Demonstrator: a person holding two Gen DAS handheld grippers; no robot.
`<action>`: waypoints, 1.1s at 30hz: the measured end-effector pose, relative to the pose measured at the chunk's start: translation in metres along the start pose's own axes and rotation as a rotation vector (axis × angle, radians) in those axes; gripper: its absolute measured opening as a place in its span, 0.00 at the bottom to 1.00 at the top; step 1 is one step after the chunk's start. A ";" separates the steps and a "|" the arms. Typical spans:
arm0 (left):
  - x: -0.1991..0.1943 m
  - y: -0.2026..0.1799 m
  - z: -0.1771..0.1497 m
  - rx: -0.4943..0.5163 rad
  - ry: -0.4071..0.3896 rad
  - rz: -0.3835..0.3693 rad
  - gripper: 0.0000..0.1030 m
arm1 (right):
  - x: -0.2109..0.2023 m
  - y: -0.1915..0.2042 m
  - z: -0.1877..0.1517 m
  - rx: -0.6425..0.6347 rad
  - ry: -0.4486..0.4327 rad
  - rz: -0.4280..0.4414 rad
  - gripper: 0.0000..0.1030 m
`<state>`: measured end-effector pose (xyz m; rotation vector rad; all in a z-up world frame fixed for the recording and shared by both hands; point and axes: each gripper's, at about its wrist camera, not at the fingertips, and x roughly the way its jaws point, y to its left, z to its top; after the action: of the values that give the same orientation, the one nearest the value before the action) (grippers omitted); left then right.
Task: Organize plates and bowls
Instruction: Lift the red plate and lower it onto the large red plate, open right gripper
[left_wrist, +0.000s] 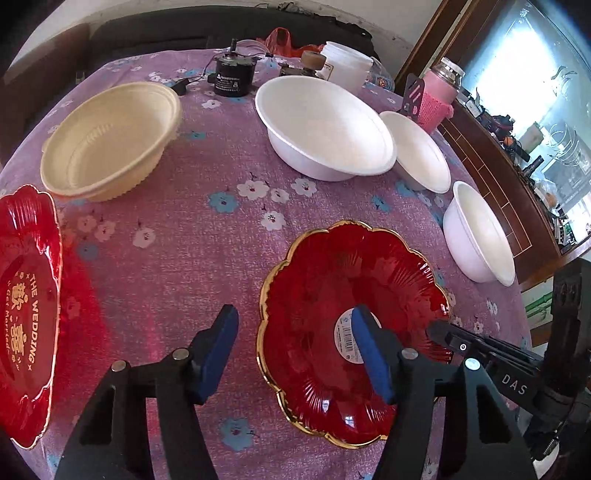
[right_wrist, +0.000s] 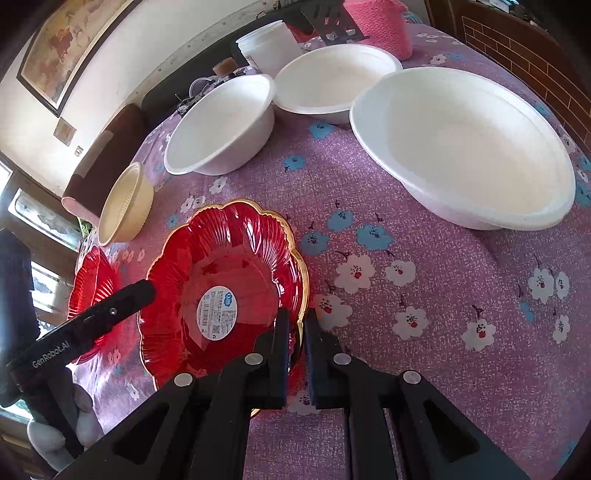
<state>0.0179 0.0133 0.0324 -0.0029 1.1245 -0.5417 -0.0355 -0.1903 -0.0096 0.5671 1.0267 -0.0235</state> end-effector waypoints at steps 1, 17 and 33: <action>0.006 -0.002 0.001 0.003 0.010 0.001 0.54 | 0.000 0.001 0.000 -0.004 -0.005 -0.004 0.09; -0.042 0.016 -0.010 -0.059 -0.127 0.031 0.21 | -0.035 0.028 -0.016 -0.093 -0.147 0.008 0.09; -0.175 0.158 -0.035 -0.317 -0.395 0.142 0.22 | -0.020 0.211 -0.016 -0.316 -0.133 0.196 0.10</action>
<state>-0.0025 0.2322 0.1239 -0.2912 0.8056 -0.2179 -0.0002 -0.0074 0.0919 0.3693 0.8210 0.2672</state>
